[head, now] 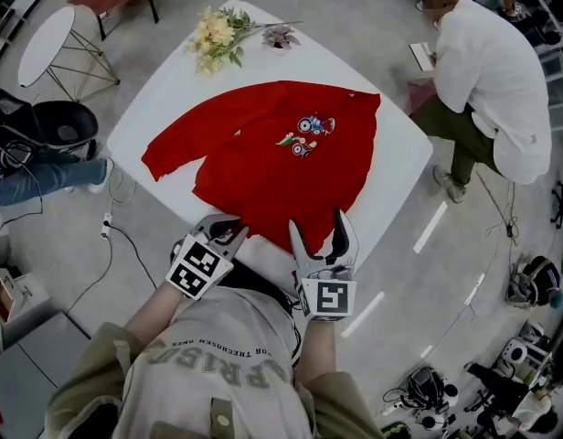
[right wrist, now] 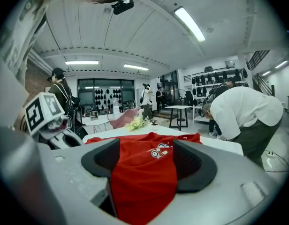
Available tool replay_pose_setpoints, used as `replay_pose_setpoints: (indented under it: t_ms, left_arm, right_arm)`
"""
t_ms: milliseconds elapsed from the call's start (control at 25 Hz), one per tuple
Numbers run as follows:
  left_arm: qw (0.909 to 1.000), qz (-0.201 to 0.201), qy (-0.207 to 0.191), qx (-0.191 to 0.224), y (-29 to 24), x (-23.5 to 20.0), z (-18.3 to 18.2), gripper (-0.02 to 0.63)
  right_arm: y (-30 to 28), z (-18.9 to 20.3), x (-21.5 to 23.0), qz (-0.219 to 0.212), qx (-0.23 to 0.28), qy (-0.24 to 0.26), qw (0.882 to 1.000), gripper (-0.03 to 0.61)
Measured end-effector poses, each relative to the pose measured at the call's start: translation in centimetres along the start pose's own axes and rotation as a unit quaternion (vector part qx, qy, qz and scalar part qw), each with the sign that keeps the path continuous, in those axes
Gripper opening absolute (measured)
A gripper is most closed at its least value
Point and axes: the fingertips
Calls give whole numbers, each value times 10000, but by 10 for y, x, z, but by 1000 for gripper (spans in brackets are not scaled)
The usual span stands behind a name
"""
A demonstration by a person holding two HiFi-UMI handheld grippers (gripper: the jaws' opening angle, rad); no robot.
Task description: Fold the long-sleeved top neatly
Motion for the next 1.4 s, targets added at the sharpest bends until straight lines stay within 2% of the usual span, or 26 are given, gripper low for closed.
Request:
replay_pose_setpoints:
  t_ms: [160, 320, 440, 560, 600, 640, 720, 800, 880, 960, 1040, 1160, 1240, 1400]
  left_arm:
    - [9983, 109, -112, 556, 2, -10, -67, 38]
    - [9922, 353, -474, 1095, -10, -7, -144, 38]
    - [9787, 626, -883, 1746, -3, 14, -225, 37]
    - [9562, 1037, -1257, 2433, 27, 40, -305, 37]
    - [9525, 1165, -1317, 2487, 36, 43, -319, 37]
    - [9533, 1293, -1343, 2376, 40, 44, -322, 37]
    - [9651, 1542, -1340, 1640, 30, 35, -289, 38]
    - [9760, 1664, -1323, 474, -3, 14, -217, 38]
    - [9766, 1650, -1246, -586, -39, -12, -137, 38]
    - [9730, 1666, -997, -1247, -63, -34, -77, 38]
    - [9700, 1779, -583, -1549, -76, -49, -46, 38]
    - [9662, 1962, -80, -1673, -85, -66, -38, 38]
    - [9635, 2039, -118, -1731, -87, -72, -40, 40]
    - [9610, 2010, -701, -1766, -86, -81, -39, 41]
  right_arm:
    - [1, 1, 18, 167, -18, -55, 9998, 342]
    - [14, -5, 31, 491, 54, -98, 9987, 342]
    - [30, -10, 37, 767, 95, -128, 9969, 342]
    - [35, -11, 37, 1094, 129, -164, 9938, 342]
    - [33, -11, 36, 1184, 143, -184, 9927, 342]
    - [31, -9, 34, 1263, 153, -209, 9917, 342]
    - [22, -3, 28, 1367, 123, -279, 9901, 342]
    - [7, 10, 19, 1377, -31, -345, 9899, 342]
    - [-11, 30, 10, 1325, -322, -382, 9899, 342]
    - [-30, 52, 1, 1242, -615, -460, 9893, 342]
    - [-48, 71, -8, 1134, -806, -594, 9885, 342]
    - [-72, 89, -20, 978, -1051, -725, 9870, 342]
    - [-85, 95, -30, 888, -1194, -743, 9861, 342]
    - [-107, 108, -45, 627, -1610, -763, 9820, 339]
Point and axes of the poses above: the fingertips, and each gripper's own axes: y backward along the fingers, x to its right, z out of its underside, and after that the axes turned 11 degrees about -z, right-handed
